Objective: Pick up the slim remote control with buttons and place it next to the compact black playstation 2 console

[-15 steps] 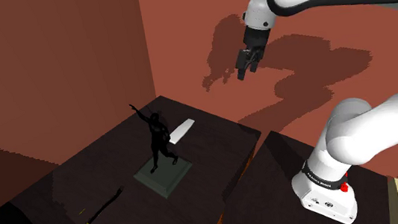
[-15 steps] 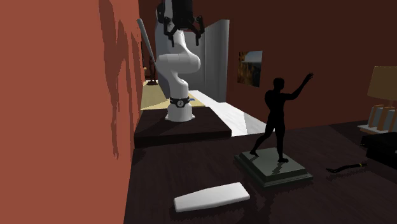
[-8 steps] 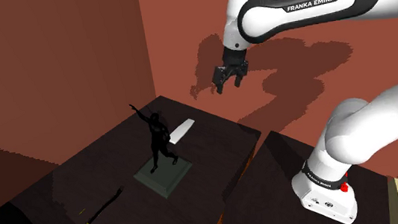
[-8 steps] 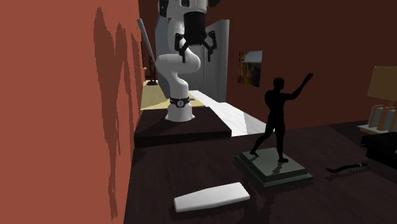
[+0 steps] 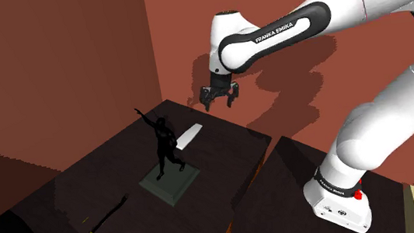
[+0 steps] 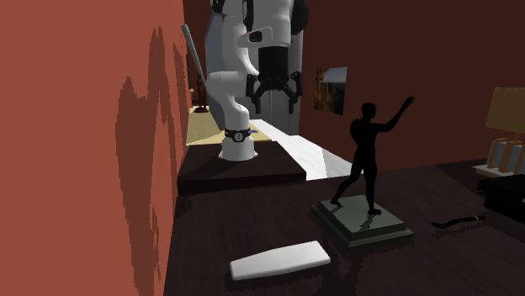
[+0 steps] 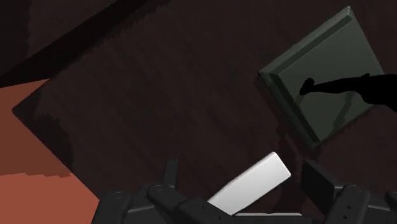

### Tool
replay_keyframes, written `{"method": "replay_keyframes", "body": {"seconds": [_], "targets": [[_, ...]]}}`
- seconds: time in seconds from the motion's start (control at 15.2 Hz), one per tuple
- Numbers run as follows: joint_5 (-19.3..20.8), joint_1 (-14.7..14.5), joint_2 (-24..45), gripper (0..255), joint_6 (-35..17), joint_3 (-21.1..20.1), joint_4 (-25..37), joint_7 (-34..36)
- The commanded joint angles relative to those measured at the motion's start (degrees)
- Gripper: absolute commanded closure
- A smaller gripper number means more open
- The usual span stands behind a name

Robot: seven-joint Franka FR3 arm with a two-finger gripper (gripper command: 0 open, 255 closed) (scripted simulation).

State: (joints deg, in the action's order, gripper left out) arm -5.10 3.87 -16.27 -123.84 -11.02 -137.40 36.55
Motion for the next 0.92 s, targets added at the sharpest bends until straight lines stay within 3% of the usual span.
{"method": "replay_keyframes", "body": {"seconds": [0.0, 0.4, 0.86], "targets": [[0.77, 0.64, 4.69, 0, -2.59, -1.39, 2.01, 5.56], [5.07, 1.77, 18.81, 0, -9.01, -2.77, 8.77, 20.73], [9.58, 0.33, 34.83, 0, -13.11, 0.02, 19.48, 36.43]]}}
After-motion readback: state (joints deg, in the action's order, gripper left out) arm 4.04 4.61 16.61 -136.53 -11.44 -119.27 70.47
